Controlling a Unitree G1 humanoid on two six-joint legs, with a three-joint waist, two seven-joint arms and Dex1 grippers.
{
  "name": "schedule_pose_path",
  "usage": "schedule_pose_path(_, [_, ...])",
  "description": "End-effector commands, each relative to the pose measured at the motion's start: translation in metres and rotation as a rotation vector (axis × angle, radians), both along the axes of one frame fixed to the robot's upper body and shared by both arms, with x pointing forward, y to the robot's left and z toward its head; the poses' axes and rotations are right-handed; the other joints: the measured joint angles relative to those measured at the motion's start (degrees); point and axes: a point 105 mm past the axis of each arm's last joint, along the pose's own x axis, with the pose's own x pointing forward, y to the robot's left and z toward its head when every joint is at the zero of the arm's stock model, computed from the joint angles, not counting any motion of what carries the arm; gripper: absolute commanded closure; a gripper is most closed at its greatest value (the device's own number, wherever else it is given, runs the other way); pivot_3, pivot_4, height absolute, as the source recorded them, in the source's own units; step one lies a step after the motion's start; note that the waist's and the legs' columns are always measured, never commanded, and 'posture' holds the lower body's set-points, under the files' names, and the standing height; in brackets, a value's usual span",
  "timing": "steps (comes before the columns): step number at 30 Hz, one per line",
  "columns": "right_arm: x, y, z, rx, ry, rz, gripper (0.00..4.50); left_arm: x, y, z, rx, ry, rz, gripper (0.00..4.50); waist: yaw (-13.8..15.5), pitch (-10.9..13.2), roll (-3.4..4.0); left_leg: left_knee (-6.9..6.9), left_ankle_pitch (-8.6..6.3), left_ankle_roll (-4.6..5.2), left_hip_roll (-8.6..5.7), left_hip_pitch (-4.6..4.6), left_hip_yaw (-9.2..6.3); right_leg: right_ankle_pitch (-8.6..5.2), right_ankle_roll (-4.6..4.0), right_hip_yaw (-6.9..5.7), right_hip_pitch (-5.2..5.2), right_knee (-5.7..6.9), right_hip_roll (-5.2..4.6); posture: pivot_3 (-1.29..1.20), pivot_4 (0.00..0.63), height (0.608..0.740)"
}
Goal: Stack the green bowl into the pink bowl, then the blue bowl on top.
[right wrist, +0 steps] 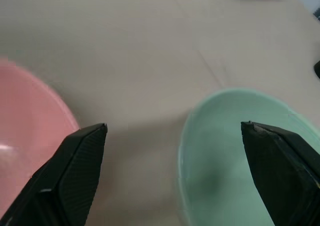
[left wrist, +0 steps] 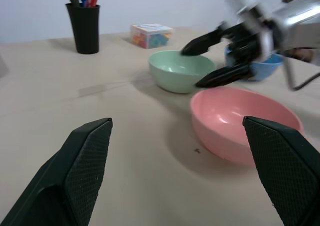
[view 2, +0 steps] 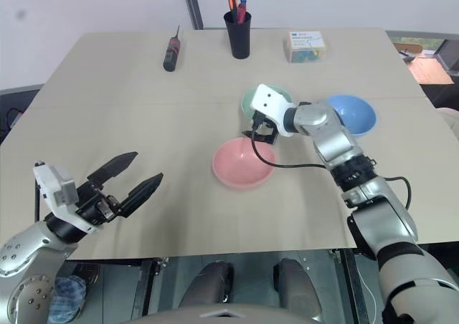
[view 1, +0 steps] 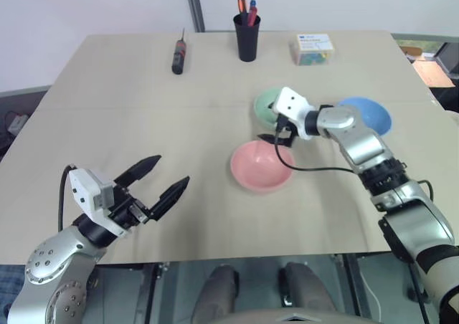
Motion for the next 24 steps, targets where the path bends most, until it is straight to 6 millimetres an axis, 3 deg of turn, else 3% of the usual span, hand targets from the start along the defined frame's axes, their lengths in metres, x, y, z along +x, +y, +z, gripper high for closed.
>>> schedule_pose_path(1, [0.011, 0.011, -0.001, -0.065, -0.011, -0.005, 0.0, -0.011, -0.005, 0.016, 0.011, -0.088, 0.004, 0.08, -0.2, 0.0, 0.0, -0.01, 0.0, -0.01, 0.02, 0.01, 0.0, 0.0, 0.0, 0.05, 0.0, 0.01, 0.03, 0.0, 0.15, 0.74])
schedule_pose_path(4, [0.017, 0.013, -0.008, -0.101, -0.002, -0.016, 0.0, -0.015, -0.007, 0.016, 0.008, -0.092, 0.007, 0.08, -0.2, 0.0, 0.0, -0.02, 0.0, -0.01, 0.02, 0.02, 0.0, 0.0, 0.0, 0.12, -0.03, 0.01, 0.04, 0.0, 0.15, 0.74])
schedule_pose_path(5, [0.019, 0.013, -0.008, -0.105, -0.003, -0.019, 0.4, -0.016, -0.009, 0.015, 0.012, -0.091, 0.005, 0.0, -0.2, 0.0, 0.0, -0.03, 0.0, -0.01, 0.01, 0.02, 0.0, 0.0, 0.0, 0.11, -0.03, 0.0, 0.03, 0.0, 0.15, 0.74])
schedule_pose_path(6, [0.021, 0.014, -0.008, -0.104, -0.006, -0.021, 0.51, -0.017, -0.01, 0.015, 0.014, -0.092, 0.005, 0.0, -0.1, 0.0, 0.0, -0.03, 0.0, -0.01, 0.01, 0.02, 0.0, 0.0, 0.0, 0.1, -0.03, 0.0, 0.03, 0.0, 0.15, 0.74])
schedule_pose_path(11, [0.024, 0.016, -0.005, -0.099, -0.004, -0.016, 2.32, -0.019, -0.011, 0.017, 0.012, -0.108, 0.018, 0.0, -0.1, 0.0, 0.02, -0.03, -0.01, 0.02, 0.01, 0.01, 0.01, 0.0, 0.0, 0.11, -0.06, 0.02, 0.07, 0.0, 0.15, 0.74])
schedule_pose_path(13, [0.025, 0.015, -0.005, -0.098, -0.003, -0.017, 3.24, -0.019, -0.012, 0.017, 0.013, -0.11, 0.017, 0.0, -0.1, 0.0, 0.03, -0.03, -0.02, 0.02, 0.01, 0.01, 0.0, 0.0, -0.01, 0.1, -0.06, 0.02, 0.09, 0.0, 0.15, 0.74])
schedule_pose_path(15, [0.026, 0.014, -0.005, -0.097, -0.005, -0.019, 3.73, -0.018, -0.013, 0.016, 0.012, -0.112, 0.012, 0.0, -0.1, 0.0, 0.03, -0.04, -0.02, 0.01, 0.01, 0.0, 0.01, 0.0, -0.01, 0.12, -0.07, 0.02, 0.1, 0.0, 0.15, 0.74])
schedule_pose_path(16, [0.026, 0.014, -0.004, -0.094, -0.006, -0.02, 4.2, -0.018, -0.013, 0.017, 0.01, -0.116, 0.007, 0.0, -0.1, 0.0, 0.03, -0.04, -0.02, 0.02, 0.01, 0.0, 0.01, 0.0, 0.0, 0.12, -0.07, 0.02, 0.1, 0.0, 0.15, 0.74])
schedule_pose_path(18, [0.026, 0.014, -0.003, -0.087, -0.011, -0.02, 4.47, -0.017, -0.014, 0.018, 0.01, -0.122, -0.002, 0.0, -0.1, 0.0, 0.03, -0.04, -0.02, 0.02, 0.01, 0.02, 0.01, 0.0, 0.0, 0.15, -0.08, 0.03, 0.11, 0.0, 0.15, 0.74])
schedule_pose_path(24, [0.024, 0.013, 0.008, -0.077, -0.068, 0.001, 4.47, -0.012, -0.015, 0.018, 0.018, -0.126, -0.031, 0.0, -0.1, 0.0, 0.05, -0.05, -0.01, 0.0, 0.01, -0.03, 0.03, 0.01, -0.01, 0.16, -0.15, 0.04, 0.14, 0.0, 0.15, 0.74])
